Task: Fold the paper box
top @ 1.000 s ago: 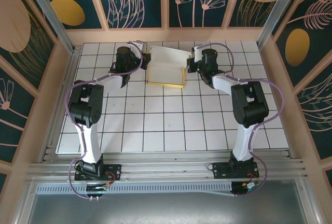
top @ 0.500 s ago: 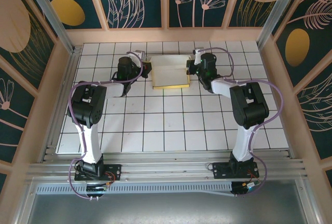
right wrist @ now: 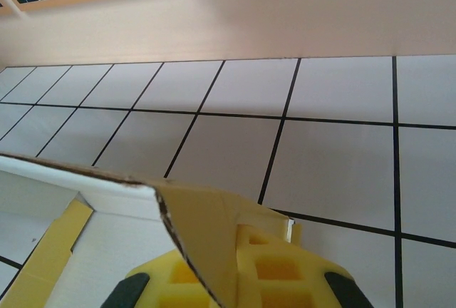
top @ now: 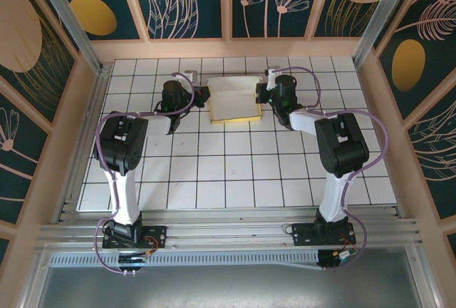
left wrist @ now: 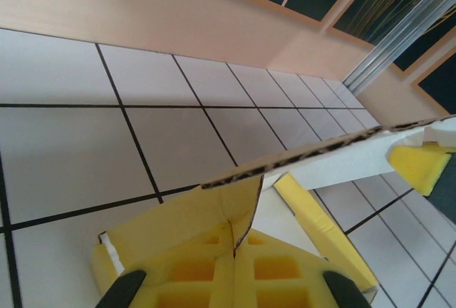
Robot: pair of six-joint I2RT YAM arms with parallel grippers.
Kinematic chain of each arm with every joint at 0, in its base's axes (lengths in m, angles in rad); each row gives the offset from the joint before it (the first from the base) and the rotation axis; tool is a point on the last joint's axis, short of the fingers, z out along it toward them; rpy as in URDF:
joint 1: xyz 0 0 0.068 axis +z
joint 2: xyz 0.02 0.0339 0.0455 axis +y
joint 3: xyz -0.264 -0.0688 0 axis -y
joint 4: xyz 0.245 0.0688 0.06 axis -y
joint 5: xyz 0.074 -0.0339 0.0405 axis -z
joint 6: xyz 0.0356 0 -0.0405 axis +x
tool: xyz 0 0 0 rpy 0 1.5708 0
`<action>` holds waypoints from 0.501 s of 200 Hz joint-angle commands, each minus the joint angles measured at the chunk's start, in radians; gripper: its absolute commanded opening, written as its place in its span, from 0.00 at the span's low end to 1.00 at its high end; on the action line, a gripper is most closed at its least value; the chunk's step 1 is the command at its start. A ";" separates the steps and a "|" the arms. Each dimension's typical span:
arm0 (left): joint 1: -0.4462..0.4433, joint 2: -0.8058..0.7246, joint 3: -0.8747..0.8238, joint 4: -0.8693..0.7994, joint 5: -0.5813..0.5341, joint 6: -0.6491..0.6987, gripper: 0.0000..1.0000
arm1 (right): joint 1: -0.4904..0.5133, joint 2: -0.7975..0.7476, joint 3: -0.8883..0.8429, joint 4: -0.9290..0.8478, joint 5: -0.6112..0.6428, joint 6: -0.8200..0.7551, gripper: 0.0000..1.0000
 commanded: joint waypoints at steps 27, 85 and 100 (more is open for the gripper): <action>-0.054 0.059 0.058 -0.048 0.160 -0.077 0.00 | 0.054 -0.022 -0.042 -0.010 -0.088 0.010 0.00; -0.061 0.056 0.003 -0.072 0.124 -0.029 0.00 | 0.055 -0.045 -0.090 -0.003 -0.095 0.018 0.00; -0.062 0.048 -0.005 -0.091 0.111 -0.013 0.00 | 0.056 -0.052 -0.109 0.000 -0.095 0.026 0.00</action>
